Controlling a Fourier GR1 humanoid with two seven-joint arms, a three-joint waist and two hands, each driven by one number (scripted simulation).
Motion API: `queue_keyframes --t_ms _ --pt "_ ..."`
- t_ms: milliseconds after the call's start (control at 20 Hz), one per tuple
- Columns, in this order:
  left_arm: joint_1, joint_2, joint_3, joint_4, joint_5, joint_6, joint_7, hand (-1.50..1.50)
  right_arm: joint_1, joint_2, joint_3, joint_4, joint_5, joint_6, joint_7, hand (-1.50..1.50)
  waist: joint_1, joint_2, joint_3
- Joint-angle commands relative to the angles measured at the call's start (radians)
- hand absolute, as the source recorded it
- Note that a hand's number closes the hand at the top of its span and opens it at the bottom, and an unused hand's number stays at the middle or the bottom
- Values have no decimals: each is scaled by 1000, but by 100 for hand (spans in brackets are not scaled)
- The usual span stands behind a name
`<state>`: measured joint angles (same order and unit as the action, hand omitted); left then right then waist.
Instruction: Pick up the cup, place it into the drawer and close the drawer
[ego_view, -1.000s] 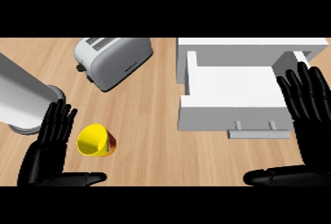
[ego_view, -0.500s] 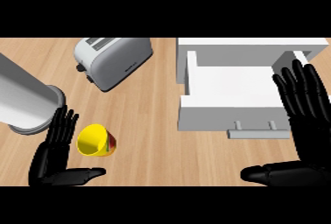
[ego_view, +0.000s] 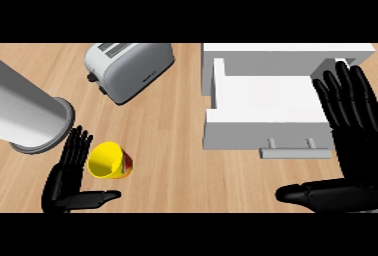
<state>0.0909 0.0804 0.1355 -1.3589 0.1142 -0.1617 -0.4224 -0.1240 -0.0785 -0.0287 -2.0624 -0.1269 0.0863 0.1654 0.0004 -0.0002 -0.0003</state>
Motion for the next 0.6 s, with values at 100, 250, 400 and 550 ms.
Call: queue_keyframes --t_ms 100,250,400,550 --pt "-15 -29 9 152 -34 21 -152 -150 112 -8 -22 2 -24 65 -107 -150 -3 0 0" --pt "-84 20 50 185 13 -5 -103 -150 22 8 8 0 19 4 -10 -150 0 0 0" --pt "-101 1 39 310 -29 5 -214 -150 -45 -21 -45 49 -28 21 2 -150 0 1 0" --pt "-135 20 61 378 -13 -3 -250 -150 -11 14 18 3 12 1 7 -150 -1 0 0"
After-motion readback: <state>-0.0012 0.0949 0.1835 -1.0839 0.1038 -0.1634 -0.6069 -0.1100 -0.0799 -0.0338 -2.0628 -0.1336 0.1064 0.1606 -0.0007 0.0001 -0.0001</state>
